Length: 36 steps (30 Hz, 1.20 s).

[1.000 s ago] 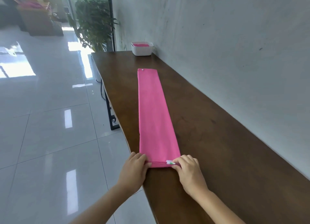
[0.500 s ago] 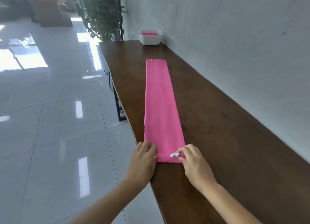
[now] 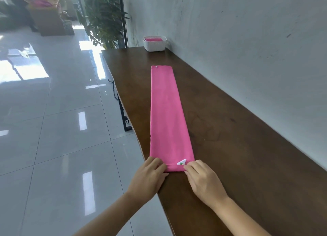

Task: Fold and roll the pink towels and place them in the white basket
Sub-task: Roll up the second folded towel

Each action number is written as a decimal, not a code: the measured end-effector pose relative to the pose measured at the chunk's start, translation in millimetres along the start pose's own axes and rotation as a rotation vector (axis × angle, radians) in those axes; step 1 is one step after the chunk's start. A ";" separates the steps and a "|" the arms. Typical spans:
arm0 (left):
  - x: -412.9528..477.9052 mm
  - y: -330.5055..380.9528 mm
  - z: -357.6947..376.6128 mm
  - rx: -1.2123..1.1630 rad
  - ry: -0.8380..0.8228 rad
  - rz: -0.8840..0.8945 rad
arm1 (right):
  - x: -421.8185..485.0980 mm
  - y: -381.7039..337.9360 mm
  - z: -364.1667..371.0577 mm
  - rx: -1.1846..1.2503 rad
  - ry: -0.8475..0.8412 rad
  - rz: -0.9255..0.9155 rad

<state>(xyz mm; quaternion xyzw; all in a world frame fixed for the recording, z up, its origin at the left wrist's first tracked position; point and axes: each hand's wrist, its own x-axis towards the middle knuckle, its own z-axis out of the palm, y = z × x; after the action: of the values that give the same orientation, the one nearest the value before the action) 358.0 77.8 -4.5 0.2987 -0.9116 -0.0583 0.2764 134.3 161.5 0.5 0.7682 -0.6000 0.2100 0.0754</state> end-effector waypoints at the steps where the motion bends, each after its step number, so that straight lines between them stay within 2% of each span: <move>1: 1.1 -1.3 1.0 0.001 0.013 0.000 | 0.0 0.2 0.6 0.016 0.008 0.021; 7: 7.5 -5.1 5.4 -0.040 0.039 -0.110 | 8.9 -3.0 7.9 0.066 0.040 0.188; 12: 18.6 -7.7 6.6 -0.066 -0.020 -0.249 | 21.2 -2.7 7.7 0.050 -0.036 0.289; 20: 38.4 -13.6 -12.6 -0.208 -0.236 -0.417 | 35.6 -3.1 -10.1 0.222 -0.267 0.444; 24: 42.4 -17.0 -18.0 -0.251 -0.246 -0.531 | 41.8 -2.0 -12.8 0.324 -0.336 0.556; 26: 42.6 -17.2 -17.1 -0.177 -0.207 -0.490 | 44.6 -0.4 -12.1 0.443 -0.268 0.656; 29: 38.8 -10.6 -8.4 -0.011 -0.066 -0.295 | 45.7 -1.6 -7.3 0.484 -0.149 0.776; 32: 27.9 -4.4 -0.5 0.033 0.076 -0.116 | 45.0 -4.9 -0.6 0.440 -0.064 0.790; 36: 12.3 -13.4 5.3 0.046 0.091 -0.036 | 41.3 -7.1 6.1 0.298 0.044 0.709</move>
<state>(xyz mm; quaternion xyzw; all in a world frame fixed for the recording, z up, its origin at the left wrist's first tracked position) 353.8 59.5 -6.9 0.3236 -0.8937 -0.0285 0.3094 150.4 124.4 13.0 0.5109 -0.7895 0.3244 -0.1019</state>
